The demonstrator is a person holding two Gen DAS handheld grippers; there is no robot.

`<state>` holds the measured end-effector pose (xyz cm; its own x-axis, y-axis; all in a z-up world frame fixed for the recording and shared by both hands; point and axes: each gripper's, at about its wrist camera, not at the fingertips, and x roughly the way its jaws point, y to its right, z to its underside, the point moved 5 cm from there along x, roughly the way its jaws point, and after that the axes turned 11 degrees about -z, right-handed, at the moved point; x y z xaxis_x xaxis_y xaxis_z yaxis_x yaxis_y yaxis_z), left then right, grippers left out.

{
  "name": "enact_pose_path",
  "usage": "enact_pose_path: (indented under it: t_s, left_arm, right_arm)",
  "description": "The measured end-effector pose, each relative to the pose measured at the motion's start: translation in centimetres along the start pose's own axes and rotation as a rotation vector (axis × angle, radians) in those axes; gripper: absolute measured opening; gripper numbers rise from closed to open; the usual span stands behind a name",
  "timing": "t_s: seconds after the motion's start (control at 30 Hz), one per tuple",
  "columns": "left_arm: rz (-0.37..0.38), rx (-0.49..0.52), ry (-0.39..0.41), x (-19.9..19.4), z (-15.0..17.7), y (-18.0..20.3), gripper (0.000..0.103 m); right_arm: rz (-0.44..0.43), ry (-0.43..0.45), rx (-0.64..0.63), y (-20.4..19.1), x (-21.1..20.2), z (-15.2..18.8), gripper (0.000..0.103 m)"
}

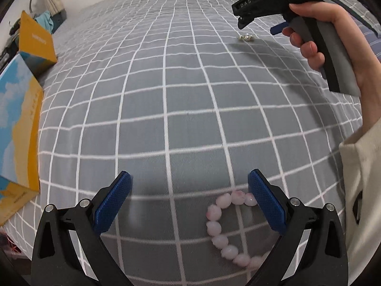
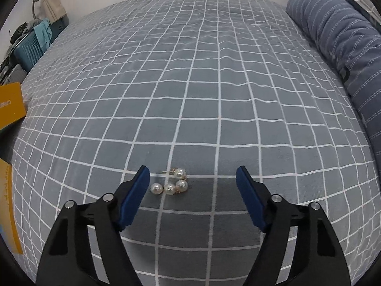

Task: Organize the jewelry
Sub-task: 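Grip pink-white bead bracelet with left tool while right tool grips pearl earrings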

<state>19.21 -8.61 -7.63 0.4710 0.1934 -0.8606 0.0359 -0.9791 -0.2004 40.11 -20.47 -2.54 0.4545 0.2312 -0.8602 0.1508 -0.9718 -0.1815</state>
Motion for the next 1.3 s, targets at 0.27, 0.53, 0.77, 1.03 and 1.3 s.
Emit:
enact_pose_path:
  t_s: [0.27,0.53,0.77,1.03,1.3]
  left_arm:
    - [0.012,-0.005,0.011,-0.6,1.2,-0.5,0.096]
    - [0.059,-0.019,0.011,-2.1,1.8,-0.6,0.096]
    - [0.071,0.003,0.015,-2.8,2.7,-0.2,0.096]
    - [0.051,0.036,0.016,-2.4,3.2,0.2,0.074]
    - [0.040,0.041,0.020,-2.5,2.8,-0.3,0.013]
  right_arm:
    - [-0.001,-0.060,-0.020,-1.2,1.9,0.7,0.052]
    - [0.014,-0.072,-0.017,-1.1,2.6,0.9,0.050]
    - [0.020,-0.072,-0.018,-1.2,2.8,0.8,0.050]
    - [0.012,-0.071,-0.027,-1.3,2.8,0.8,0.034]
    - [0.023,-0.064,-0.040,-1.2,2.7,0.7,0.026]
